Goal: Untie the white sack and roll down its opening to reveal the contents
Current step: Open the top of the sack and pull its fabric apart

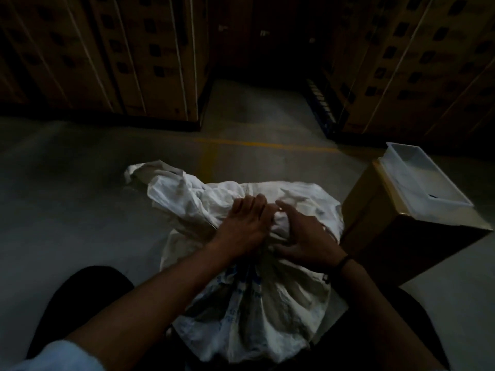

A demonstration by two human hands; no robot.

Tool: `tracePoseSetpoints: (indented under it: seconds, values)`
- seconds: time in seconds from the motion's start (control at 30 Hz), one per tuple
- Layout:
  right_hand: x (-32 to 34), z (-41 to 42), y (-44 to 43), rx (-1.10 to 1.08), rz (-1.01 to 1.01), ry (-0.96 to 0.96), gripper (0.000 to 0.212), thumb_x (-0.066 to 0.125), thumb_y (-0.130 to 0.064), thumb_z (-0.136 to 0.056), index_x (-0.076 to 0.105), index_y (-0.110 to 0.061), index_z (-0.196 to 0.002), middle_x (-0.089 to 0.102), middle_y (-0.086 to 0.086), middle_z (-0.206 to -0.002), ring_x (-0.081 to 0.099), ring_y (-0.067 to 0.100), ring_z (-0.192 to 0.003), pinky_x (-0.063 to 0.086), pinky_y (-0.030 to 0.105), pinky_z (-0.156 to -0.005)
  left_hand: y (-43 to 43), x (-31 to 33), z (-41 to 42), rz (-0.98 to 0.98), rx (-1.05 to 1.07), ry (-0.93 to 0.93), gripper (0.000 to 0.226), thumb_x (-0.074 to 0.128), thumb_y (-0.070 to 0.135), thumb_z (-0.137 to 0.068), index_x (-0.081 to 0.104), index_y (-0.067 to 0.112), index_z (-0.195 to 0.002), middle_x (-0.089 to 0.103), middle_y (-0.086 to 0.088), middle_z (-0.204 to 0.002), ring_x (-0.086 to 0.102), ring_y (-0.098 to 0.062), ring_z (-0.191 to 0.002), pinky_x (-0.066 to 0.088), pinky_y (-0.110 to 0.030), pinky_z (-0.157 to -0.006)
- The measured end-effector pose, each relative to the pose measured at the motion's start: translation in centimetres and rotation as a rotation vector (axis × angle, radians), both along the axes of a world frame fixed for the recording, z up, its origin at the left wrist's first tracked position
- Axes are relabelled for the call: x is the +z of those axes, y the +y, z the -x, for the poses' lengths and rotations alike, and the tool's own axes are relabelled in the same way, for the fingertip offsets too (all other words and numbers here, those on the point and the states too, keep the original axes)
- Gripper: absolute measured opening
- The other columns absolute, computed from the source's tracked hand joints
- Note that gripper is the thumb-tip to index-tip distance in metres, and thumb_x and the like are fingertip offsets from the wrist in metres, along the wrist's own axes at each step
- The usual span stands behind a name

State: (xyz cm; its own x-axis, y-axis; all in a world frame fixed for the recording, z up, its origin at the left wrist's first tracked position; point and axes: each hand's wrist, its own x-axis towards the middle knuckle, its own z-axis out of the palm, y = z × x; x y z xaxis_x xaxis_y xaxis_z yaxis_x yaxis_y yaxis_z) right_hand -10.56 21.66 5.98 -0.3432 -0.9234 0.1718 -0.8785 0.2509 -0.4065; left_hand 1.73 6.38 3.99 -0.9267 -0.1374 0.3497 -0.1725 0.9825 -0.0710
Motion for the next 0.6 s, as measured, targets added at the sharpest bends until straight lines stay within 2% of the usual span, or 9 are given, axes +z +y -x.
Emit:
tracePoseSetpoints:
  seconds: [0.07, 0.13, 0.23, 0.3, 0.33, 0.4, 0.47, 0.53, 0.6]
  values:
    - [-0.5, 0.6, 0.5, -0.033, 0.059, -0.016, 0.060, 0.075, -0.045, -0.073, 0.053, -0.024, -0.125, 0.071, 0.001, -0.109, 0.066, 0.021, -0.097, 0.049, 0.030, -0.076, 1.1, 0.4, -0.4, -0.021, -0.077, -0.037, 0.076, 0.059, 0.037, -0.063, 0.038, 0.015, -0.132, 0.040, -0.015, -0.129, 0.041, -0.035, -0.110, 0.030, -0.046, -0.095]
    - [-0.8, 0.9, 0.6, -0.064, 0.080, 0.165, 0.041, 0.072, -0.036, -0.075, 0.061, -0.017, -0.109, 0.072, 0.008, -0.094, 0.068, 0.029, -0.084, 0.049, 0.034, -0.067, 1.9, 1.5, -0.8, -0.128, -0.071, -0.123, 0.082, 0.062, 0.035, -0.064, 0.030, 0.021, -0.139, 0.033, -0.012, -0.138, 0.034, -0.033, -0.122, 0.027, -0.047, -0.106]
    - [-1.9, 0.4, 0.4, -0.047, 0.244, 0.490, 0.037, 0.058, -0.035, -0.081, 0.063, -0.008, -0.106, 0.068, 0.011, -0.086, 0.066, 0.031, -0.071, 0.051, 0.035, -0.054, 2.1, 3.4, -0.9, -0.490, 0.065, -0.176, 0.082, 0.075, 0.028, -0.069, 0.029, 0.035, -0.136, 0.034, -0.005, -0.142, 0.044, -0.025, -0.122, 0.043, -0.040, -0.102]
    - [-2.5, -0.2, 0.1, -0.076, 0.354, 0.708, 0.038, 0.062, -0.029, -0.085, 0.063, -0.006, -0.116, 0.067, 0.010, -0.088, 0.062, 0.028, -0.068, 0.047, 0.033, -0.050, 1.0, 4.3, -0.8, -0.715, 0.180, -0.142, 0.071, 0.074, 0.031, -0.076, 0.034, 0.035, -0.134, 0.052, -0.005, -0.134, 0.058, -0.022, -0.112, 0.050, -0.034, -0.093]
    - [-2.6, -0.5, -0.1, -0.106, 0.404, 0.779, 0.039, 0.065, -0.025, -0.085, 0.063, -0.006, -0.119, 0.068, 0.010, -0.092, 0.062, 0.027, -0.069, 0.046, 0.034, -0.051, 0.5, 4.4, -0.7, -0.744, 0.222, -0.153, 0.063, 0.070, 0.037, -0.079, 0.040, 0.031, -0.133, 0.060, -0.005, -0.126, 0.062, -0.023, -0.109, 0.052, -0.034, -0.091]
    - [-2.9, -0.8, -0.5, -0.137, 0.455, 0.822, 0.036, 0.062, -0.021, -0.089, 0.063, -0.007, -0.122, 0.070, 0.011, -0.110, 0.066, 0.027, -0.079, 0.049, 0.036, -0.064, 0.2, 4.1, -0.6, -0.626, 0.254, -0.223, 0.043, 0.058, 0.047, -0.087, 0.055, 0.024, -0.124, 0.067, -0.006, -0.116, 0.064, -0.026, -0.106, 0.052, -0.035, -0.090]
    - [-3.3, -1.2, -0.9, -0.091, 0.405, 0.794, 0.037, 0.053, -0.020, -0.093, 0.059, -0.007, -0.127, 0.064, 0.013, -0.127, 0.067, 0.028, -0.091, 0.049, 0.039, -0.079, 0.9, 3.2, -0.7, -0.422, 0.287, -0.296, 0.033, 0.047, 0.042, -0.096, 0.060, 0.022, -0.118, 0.066, -0.008, -0.118, 0.060, -0.027, -0.111, 0.048, -0.039, -0.094]
    - [-2.9, -1.3, -0.6, 0.018, 0.278, 0.674, 0.053, 0.058, -0.027, -0.089, 0.048, -0.007, -0.137, 0.059, 0.013, -0.133, 0.065, 0.028, -0.100, 0.048, 0.041, -0.085, 1.7, 2.1, -1.1, -0.143, 0.297, -0.229, 0.028, 0.047, 0.035, -0.097, 0.060, 0.022, -0.118, 0.066, -0.006, -0.117, 0.052, -0.028, -0.119, 0.039, -0.044, -0.101]
    - [-2.2, -1.2, 0.5, 0.085, 0.110, 0.499, 0.077, 0.063, -0.044, -0.080, 0.036, -0.013, -0.145, 0.052, 0.007, -0.140, 0.058, 0.025, -0.115, 0.044, 0.041, -0.098, 2.1, 0.9, -1.8, 0.043, 0.237, -0.117, 0.024, 0.055, 0.029, -0.091, 0.064, 0.019, -0.110, 0.071, -0.006, -0.105, 0.055, -0.030, -0.114, 0.031, -0.048, -0.104]
